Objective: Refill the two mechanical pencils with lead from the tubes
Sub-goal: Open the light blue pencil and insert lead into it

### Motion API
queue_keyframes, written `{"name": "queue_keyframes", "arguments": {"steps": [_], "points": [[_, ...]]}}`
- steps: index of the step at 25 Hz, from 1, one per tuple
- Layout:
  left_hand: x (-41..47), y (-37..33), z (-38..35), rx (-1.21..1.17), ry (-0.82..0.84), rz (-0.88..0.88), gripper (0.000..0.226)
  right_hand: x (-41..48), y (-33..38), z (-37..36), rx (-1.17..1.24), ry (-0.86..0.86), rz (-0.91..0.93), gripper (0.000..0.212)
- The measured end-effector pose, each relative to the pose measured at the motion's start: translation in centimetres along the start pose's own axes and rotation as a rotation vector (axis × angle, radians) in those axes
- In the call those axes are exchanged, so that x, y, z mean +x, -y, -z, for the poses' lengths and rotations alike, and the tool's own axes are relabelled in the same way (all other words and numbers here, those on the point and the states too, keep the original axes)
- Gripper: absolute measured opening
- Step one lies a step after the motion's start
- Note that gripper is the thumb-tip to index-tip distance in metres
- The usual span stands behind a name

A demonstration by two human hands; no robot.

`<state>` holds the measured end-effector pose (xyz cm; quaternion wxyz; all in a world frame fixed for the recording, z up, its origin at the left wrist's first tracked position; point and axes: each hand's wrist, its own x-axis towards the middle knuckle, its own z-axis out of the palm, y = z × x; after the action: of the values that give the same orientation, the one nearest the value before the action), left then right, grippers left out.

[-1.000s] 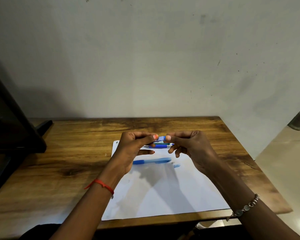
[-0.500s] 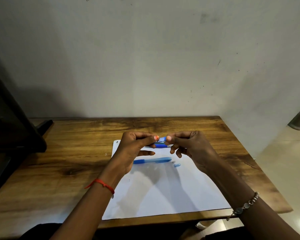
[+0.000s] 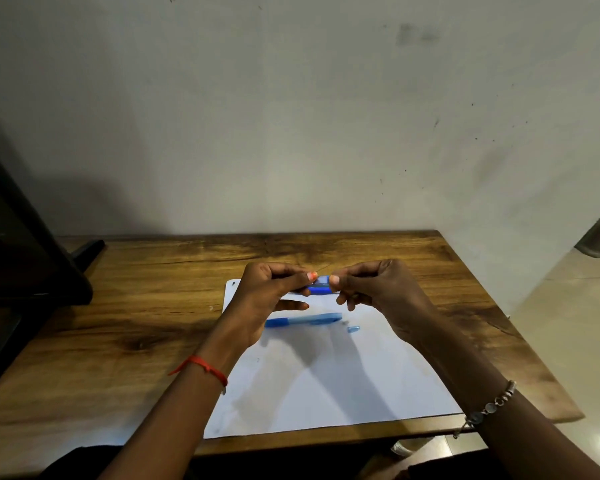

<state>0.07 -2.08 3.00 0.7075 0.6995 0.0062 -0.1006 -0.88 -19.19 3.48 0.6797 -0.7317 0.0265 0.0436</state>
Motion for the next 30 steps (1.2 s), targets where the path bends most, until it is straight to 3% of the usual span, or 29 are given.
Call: {"name": "queue_keyframes", "arguments": {"steps": [5, 12, 17, 19, 22, 26, 28, 30], "points": [[0.1, 0.1, -0.1, 0.052, 0.004, -0.013, 0.004, 0.0, 0.0, -0.1, -0.072, -0.018, 0.021, 0.012], [0.0, 0.5, -0.2, -0.109, 0.069, -0.017, 0.010, -0.2, -0.3, -0.2, 0.090, 0.052, 0.002, 0.004], [0.0, 0.7, -0.2, -0.088, 0.051, 0.031, 0.006, -0.1, -0.2, 0.4, 0.108, 0.092, -0.074, 0.005], [0.2, 0.7, 0.1, -0.033, -0.015, 0.041, 0.008, -0.2, -0.1, 0.6, 0.028, 0.145, -0.144, 0.004], [0.4, 0.7, 0.3, 0.060, -0.086, 0.015, 0.005, -0.7, -0.5, 0.1, -0.312, 0.226, -0.247, 0.008], [0.6, 0.8, 0.1, 0.121, -0.078, -0.007, 0.006, -1.0, -1.2, -0.6, -0.592, 0.307, -0.317, 0.020], [0.6, 0.9, 0.1, 0.133, -0.049, 0.008, 0.005, -0.8, -0.9, -0.4, -0.634, 0.232, -0.247, 0.018], [0.7, 1.0, 0.1, 0.124, -0.006, 0.031, 0.006, -0.6, -0.5, 0.2, -0.417, 0.087, -0.147, 0.011]]}}
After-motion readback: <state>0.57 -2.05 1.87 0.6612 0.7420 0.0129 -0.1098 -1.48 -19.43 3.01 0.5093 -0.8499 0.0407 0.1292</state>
